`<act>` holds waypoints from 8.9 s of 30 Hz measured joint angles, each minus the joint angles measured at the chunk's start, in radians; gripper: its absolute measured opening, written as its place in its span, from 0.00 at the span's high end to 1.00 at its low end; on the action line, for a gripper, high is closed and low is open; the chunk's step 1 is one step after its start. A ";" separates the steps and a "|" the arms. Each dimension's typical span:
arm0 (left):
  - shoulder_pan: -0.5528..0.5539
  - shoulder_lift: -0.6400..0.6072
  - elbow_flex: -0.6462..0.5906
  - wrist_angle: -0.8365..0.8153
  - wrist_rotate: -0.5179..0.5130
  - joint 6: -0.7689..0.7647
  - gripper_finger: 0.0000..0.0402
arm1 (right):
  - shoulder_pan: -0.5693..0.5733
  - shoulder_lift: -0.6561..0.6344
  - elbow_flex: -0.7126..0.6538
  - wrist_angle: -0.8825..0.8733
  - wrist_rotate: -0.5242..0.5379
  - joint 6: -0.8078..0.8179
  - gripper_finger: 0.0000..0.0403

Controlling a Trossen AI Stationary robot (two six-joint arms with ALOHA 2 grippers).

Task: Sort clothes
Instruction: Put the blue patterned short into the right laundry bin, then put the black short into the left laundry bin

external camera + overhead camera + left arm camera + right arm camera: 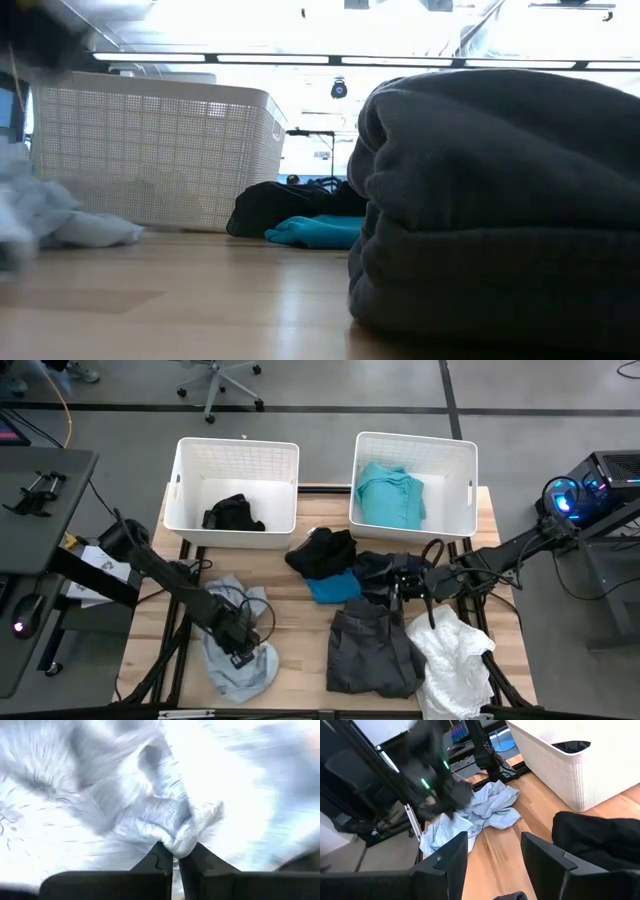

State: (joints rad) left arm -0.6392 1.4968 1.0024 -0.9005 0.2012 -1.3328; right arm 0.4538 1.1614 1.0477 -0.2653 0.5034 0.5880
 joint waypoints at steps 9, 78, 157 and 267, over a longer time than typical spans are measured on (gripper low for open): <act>0.014 -0.086 0.561 -0.096 -0.677 0.256 1.00 | 0.010 0.000 0.000 0.000 0.001 -0.020 0.58; 0.626 -0.162 1.078 0.347 -0.582 1.495 0.90 | -0.433 0.291 1.201 -0.506 0.210 -0.818 0.97; 0.480 -0.161 1.005 -0.213 -0.853 1.273 0.90 | -1.318 0.234 -0.057 -0.543 -0.341 -0.023 0.47; 0.599 0.404 0.483 0.144 0.032 1.429 0.36 | -0.049 -0.026 -0.031 -0.232 -0.008 0.293 1.00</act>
State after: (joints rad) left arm -0.0398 1.9013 1.4856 -0.7565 0.2329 0.0967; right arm 0.4050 1.1351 1.0168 -0.4969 0.4950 0.8807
